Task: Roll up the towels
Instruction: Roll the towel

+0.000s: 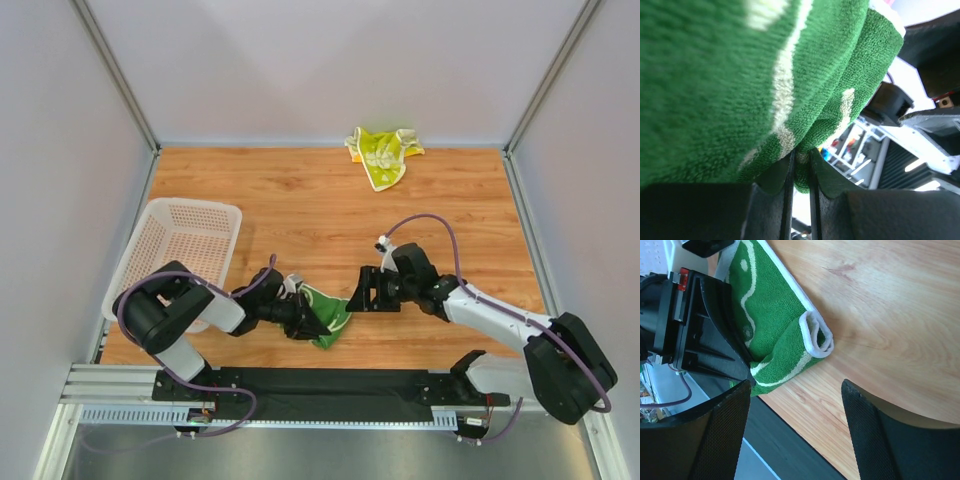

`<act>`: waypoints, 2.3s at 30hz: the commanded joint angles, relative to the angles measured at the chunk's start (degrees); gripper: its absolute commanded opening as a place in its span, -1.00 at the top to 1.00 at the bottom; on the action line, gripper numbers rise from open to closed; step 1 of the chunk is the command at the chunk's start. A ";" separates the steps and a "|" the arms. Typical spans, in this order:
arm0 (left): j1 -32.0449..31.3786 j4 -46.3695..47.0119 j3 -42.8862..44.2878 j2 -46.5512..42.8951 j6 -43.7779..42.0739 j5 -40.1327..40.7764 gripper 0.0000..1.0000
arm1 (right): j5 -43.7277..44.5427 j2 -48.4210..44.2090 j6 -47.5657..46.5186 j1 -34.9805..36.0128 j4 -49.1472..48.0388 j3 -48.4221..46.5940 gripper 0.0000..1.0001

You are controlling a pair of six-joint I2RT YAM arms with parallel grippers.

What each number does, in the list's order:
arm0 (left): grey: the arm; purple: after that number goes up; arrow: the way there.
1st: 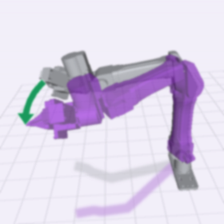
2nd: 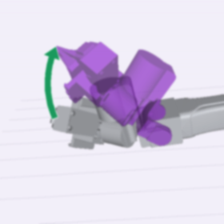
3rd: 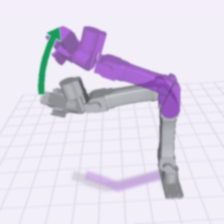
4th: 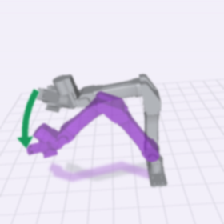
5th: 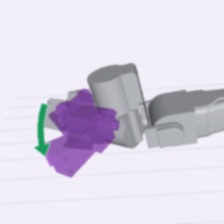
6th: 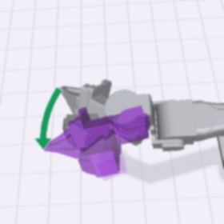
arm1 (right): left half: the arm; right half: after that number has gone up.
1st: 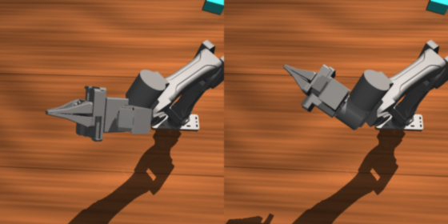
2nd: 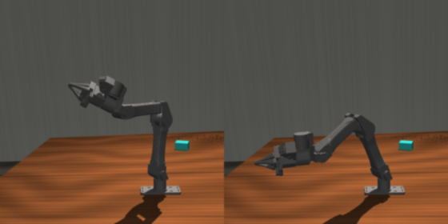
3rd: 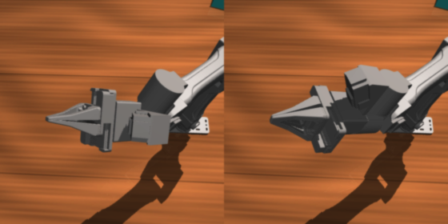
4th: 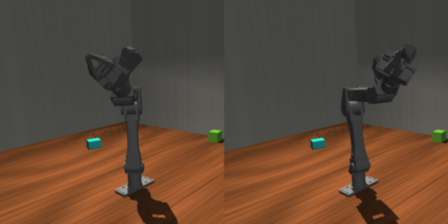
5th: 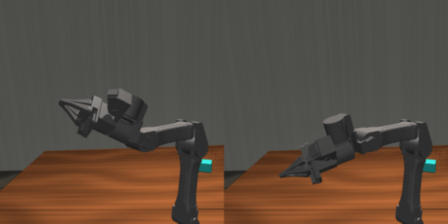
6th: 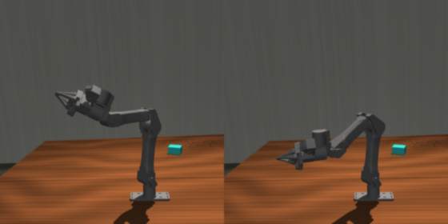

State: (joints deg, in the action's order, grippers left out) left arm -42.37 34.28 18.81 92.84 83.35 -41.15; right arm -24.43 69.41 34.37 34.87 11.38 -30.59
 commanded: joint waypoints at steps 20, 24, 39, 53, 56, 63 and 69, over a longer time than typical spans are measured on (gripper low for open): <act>2.20 52.64 -11.25 26.24 25.19 -1.22 0.95 | -0.45 7.49 10.01 3.62 -31.49 11.78 -0.32; 2.20 52.64 -11.51 26.78 24.75 -0.78 0.95 | -0.97 10.92 11.94 4.06 -37.98 12.66 -0.30; 2.20 52.47 -12.22 30.04 24.14 1.15 0.98 | -2.73 9.69 16.25 4.24 -50.58 17.67 -0.32; 2.20 52.29 -12.30 29.68 23.79 1.77 0.99 | -3.00 14.70 18.98 4.33 -58.40 18.64 -0.22; 2.20 52.20 -12.30 29.51 23.96 1.95 0.99 | -2.73 17.25 19.07 4.68 -59.54 18.29 -0.11; 2.20 52.29 -12.39 29.42 23.70 2.38 0.99 | -1.51 20.68 19.42 6.26 -61.30 17.06 0.18; 2.12 47.91 -11.96 26.00 21.07 2.47 0.92 | 1.30 16.13 16.26 6.61 -50.69 14.07 0.58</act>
State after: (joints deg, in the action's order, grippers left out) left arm -40.53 86.41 8.56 114.93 95.83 -41.19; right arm -27.05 88.38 53.91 41.01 -43.99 -13.82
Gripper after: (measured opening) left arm 0.191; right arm 0.242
